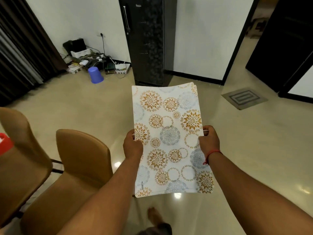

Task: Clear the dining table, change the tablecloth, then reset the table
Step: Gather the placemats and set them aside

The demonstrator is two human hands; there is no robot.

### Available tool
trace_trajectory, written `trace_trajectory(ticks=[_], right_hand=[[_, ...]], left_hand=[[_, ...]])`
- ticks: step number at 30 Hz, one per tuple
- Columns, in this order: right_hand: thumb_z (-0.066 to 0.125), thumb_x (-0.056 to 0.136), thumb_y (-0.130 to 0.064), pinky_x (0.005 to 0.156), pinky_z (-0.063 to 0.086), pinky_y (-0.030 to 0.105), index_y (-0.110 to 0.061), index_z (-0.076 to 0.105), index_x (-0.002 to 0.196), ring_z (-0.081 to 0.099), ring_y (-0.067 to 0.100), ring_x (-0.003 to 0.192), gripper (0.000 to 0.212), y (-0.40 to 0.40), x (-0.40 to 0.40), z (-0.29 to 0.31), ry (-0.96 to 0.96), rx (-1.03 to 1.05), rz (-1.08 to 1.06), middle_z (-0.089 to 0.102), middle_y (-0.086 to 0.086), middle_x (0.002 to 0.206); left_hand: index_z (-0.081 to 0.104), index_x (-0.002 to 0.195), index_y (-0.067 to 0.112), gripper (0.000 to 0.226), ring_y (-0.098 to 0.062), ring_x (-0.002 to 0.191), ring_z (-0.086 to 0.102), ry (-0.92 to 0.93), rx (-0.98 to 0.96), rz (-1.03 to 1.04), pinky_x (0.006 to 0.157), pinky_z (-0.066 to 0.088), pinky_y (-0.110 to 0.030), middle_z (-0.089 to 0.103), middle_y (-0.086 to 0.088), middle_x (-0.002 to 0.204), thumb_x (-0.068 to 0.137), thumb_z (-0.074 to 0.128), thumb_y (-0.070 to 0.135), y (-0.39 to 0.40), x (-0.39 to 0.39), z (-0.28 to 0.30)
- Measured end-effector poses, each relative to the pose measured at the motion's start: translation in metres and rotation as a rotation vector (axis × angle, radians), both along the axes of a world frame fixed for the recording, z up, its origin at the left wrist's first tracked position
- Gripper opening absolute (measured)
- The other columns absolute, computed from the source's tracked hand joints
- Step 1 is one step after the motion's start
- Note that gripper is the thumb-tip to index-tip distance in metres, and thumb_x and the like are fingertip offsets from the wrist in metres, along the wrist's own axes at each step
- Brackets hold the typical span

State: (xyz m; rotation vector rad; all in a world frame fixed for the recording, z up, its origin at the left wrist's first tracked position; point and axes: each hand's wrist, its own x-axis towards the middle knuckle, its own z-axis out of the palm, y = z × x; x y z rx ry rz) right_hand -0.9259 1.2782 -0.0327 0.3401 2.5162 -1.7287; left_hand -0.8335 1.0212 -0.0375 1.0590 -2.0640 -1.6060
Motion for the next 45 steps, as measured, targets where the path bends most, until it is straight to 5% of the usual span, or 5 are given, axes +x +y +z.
trace_trajectory(ticks=[13,23,31,37,45], right_hand=[[0.047,0.084,0.010,0.058,0.044,0.026,-0.020,0.056,0.116,0.055,0.016,0.076,0.045,-0.101,-0.239,0.038,0.064,0.039,-0.010,0.059,0.001,0.101],[0.048,0.082,0.010,0.058,0.046,0.026,-0.023,0.059,0.106,0.063,0.017,0.078,0.042,-0.232,-0.426,0.008,0.021,-0.032,0.204,0.067,-0.002,0.095],[0.050,0.084,0.007,0.061,0.047,0.027,-0.026,0.058,0.104,0.064,0.016,0.086,0.039,-0.363,-0.558,0.009,-0.041,-0.051,0.462,0.068,-0.003,0.095],[0.049,0.080,0.007,0.075,0.056,0.040,-0.028,0.059,0.105,0.064,0.022,0.090,0.044,-0.490,-0.605,-0.011,-0.067,-0.021,0.655,0.067,0.001,0.099],[0.050,0.081,0.008,0.072,0.053,0.033,-0.026,0.059,0.107,0.065,0.022,0.090,0.043,-0.700,-0.633,-0.019,-0.067,0.005,0.793,0.068,0.002,0.098]], left_hand=[[0.062,0.122,0.020,0.048,-0.019,0.094,0.067,0.103,0.072,-0.002,0.081,0.058,-0.035,0.069,0.000,0.107,0.085,0.048,-0.008,-0.105,-0.245,0.017],[0.067,0.113,0.023,0.048,-0.016,0.093,0.069,0.083,0.072,0.168,0.078,0.056,-0.030,0.073,0.000,0.104,0.085,0.049,-0.011,-0.211,-0.375,-0.002],[0.067,0.116,0.017,0.046,0.001,0.077,0.060,0.051,0.031,0.422,0.054,0.044,-0.004,0.069,-0.001,0.098,0.087,0.048,-0.013,-0.293,-0.448,0.019],[0.068,0.118,0.017,0.042,-0.011,0.084,0.065,0.046,0.016,0.592,0.064,0.047,-0.013,0.071,0.000,0.097,0.087,0.054,-0.007,-0.379,-0.457,0.008],[0.067,0.117,0.015,0.044,-0.009,0.079,0.058,-0.018,-0.005,0.718,0.058,0.040,-0.008,0.068,-0.001,0.097,0.084,0.051,-0.010,-0.561,-0.467,-0.006]])
